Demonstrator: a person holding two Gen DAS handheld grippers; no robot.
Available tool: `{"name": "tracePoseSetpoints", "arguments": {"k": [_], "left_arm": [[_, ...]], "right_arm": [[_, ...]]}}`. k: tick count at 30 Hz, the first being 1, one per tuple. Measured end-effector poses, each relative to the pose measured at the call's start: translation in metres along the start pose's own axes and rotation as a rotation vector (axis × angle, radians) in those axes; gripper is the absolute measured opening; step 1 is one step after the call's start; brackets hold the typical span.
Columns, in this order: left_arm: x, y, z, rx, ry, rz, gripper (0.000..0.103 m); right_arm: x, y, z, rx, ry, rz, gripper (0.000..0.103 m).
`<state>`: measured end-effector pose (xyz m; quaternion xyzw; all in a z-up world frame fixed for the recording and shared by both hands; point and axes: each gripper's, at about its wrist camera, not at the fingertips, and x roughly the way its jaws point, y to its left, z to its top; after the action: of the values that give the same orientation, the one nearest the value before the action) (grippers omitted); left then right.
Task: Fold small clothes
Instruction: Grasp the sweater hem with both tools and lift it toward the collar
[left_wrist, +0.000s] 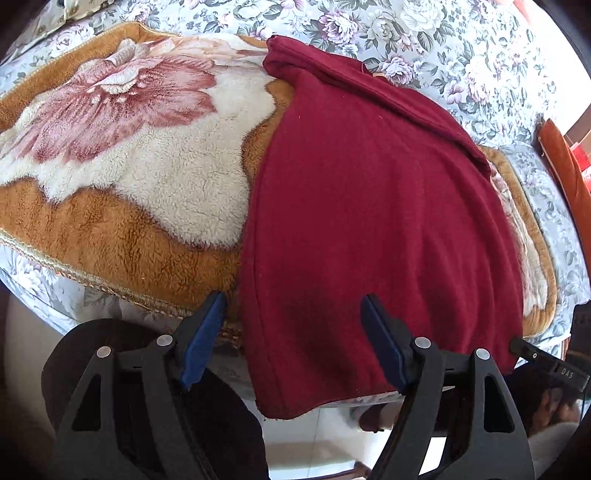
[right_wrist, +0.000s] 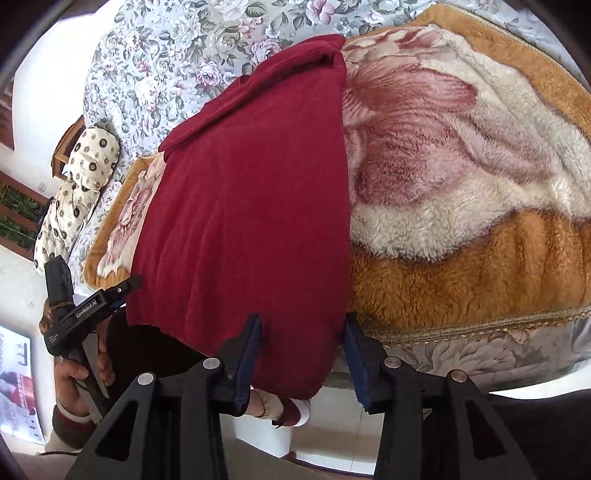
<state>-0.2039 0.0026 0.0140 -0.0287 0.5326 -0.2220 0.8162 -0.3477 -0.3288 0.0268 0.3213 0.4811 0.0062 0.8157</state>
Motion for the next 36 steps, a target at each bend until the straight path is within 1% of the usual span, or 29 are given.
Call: {"name": "tracePoseSetpoints", "arguments": {"k": [10, 12, 15, 18, 21, 22, 23, 24, 25, 26, 27, 28, 29, 30, 32, 33, 36], "left_arm": [[0.005, -0.005, 0.001, 0.039, 0.002, 0.030, 0.078], [0.006, -0.005, 0.001, 0.050, 0.016, 0.035, 0.078], [0.007, 0.001, -0.003, 0.017, 0.066, 0.011, 0.078], [0.008, -0.002, -0.006, 0.043, 0.059, 0.024, 0.078], [0.011, -0.006, -0.006, 0.051, 0.062, 0.037, 0.080], [0.011, -0.007, -0.007, 0.056, 0.062, 0.038, 0.080], [0.011, -0.007, -0.007, 0.061, 0.061, 0.036, 0.080], [0.011, -0.007, -0.007, 0.063, 0.060, 0.029, 0.080], [0.010, -0.005, -0.008, 0.060, 0.054, 0.020, 0.073], [0.009, -0.003, -0.009, 0.053, 0.048, 0.019, 0.066], [0.007, 0.000, -0.009, 0.050, 0.049, 0.018, 0.053], [0.005, 0.002, -0.009, 0.044, 0.051, -0.006, 0.034], [0.004, 0.006, -0.008, 0.031, 0.058, -0.053, 0.023], [0.002, 0.008, -0.008, 0.024, 0.064, -0.077, 0.016], [-0.002, 0.005, -0.009, 0.047, 0.057, -0.082, 0.011], [-0.005, 0.005, -0.009, 0.049, 0.056, -0.098, 0.008], [-0.014, 0.006, -0.004, 0.031, 0.051, -0.154, 0.007]], "right_arm": [[0.003, 0.005, 0.001, 0.006, -0.005, 0.002, 0.046], [0.003, 0.009, 0.002, -0.009, -0.001, -0.012, 0.047], [0.003, 0.013, 0.001, -0.018, 0.011, -0.021, 0.047], [0.009, 0.011, 0.000, -0.015, 0.034, -0.001, 0.047], [0.010, 0.009, 0.000, 0.004, 0.014, 0.010, 0.047], [0.010, 0.009, 0.000, -0.001, 0.011, 0.013, 0.047], [0.009, 0.009, 0.000, -0.010, 0.007, 0.011, 0.043], [0.009, 0.009, -0.001, -0.019, 0.002, 0.014, 0.033], [0.009, 0.009, -0.001, -0.028, 0.001, 0.025, 0.028], [0.009, 0.009, -0.001, -0.036, -0.001, 0.042, 0.016], [0.009, 0.012, -0.001, -0.047, -0.006, 0.050, 0.012], [0.008, 0.015, -0.001, -0.065, -0.010, 0.053, 0.011], [0.007, 0.019, -0.001, -0.079, -0.012, 0.067, 0.010], [0.006, 0.022, 0.000, -0.086, -0.015, 0.086, 0.010], [0.005, 0.023, 0.001, -0.085, -0.021, 0.123, 0.009], [0.003, 0.024, 0.003, -0.073, -0.025, 0.156, 0.009], [-0.005, 0.025, 0.010, -0.046, -0.052, 0.260, 0.009]]}}
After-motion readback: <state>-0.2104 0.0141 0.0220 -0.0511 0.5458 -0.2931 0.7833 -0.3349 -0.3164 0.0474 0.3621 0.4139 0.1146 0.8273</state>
